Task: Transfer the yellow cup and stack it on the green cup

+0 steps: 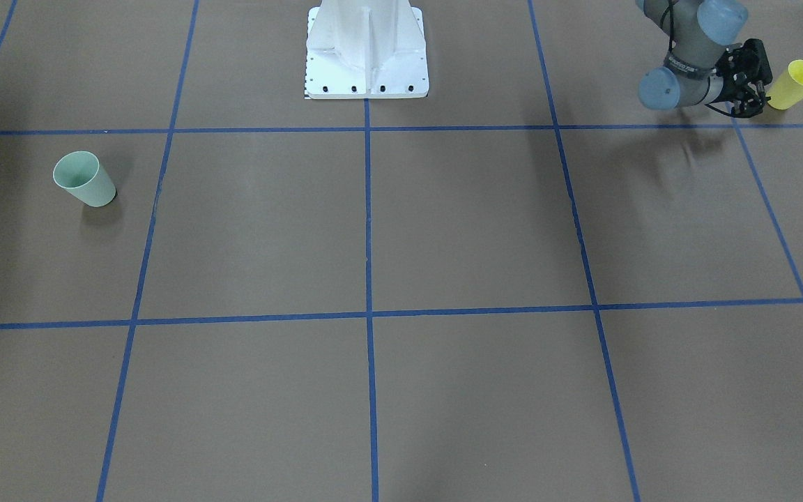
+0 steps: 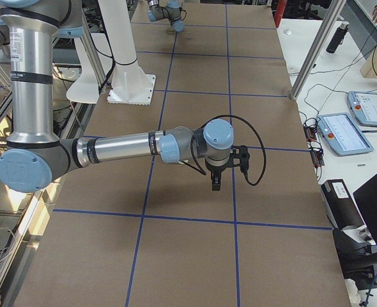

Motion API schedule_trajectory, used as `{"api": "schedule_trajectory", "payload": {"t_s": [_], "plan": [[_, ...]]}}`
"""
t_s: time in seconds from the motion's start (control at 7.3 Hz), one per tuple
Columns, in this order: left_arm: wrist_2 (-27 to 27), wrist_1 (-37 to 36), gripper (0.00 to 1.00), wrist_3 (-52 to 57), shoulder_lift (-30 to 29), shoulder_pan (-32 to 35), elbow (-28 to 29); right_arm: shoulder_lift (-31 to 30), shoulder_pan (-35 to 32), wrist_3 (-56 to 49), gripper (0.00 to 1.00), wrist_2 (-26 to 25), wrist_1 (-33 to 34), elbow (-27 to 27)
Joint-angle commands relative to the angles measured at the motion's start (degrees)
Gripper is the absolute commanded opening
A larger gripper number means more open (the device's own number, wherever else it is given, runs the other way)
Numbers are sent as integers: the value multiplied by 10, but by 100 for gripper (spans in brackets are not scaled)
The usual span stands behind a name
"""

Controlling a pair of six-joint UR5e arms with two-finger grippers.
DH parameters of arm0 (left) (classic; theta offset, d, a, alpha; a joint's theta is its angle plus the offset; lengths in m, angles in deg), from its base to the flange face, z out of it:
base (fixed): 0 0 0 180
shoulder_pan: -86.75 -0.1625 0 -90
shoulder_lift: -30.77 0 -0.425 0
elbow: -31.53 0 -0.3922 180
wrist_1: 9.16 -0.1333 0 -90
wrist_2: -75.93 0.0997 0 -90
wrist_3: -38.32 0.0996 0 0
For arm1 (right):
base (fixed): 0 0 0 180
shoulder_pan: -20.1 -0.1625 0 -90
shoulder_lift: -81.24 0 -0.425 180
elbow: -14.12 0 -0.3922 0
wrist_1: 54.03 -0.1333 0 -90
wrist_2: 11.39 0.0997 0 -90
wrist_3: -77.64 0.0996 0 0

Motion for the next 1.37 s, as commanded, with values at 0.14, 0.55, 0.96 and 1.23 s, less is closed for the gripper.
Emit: {"api": "schedule_trajectory", "payload": {"t_s": [0.14,0.55,0.96,1.23], "plan": [[-1,1,100,-25,1,-1,52,2,0,0,100,2,1,0],[-1,3,100,-33,1,-1,76,5,-1,0,100,1,2,2],[2,40,100,-33,2,-1,117,5,-1,0,100,2,2,1],[4,49,100,-34,2,-1,138,5,-1,0,100,2,2,1]]}}
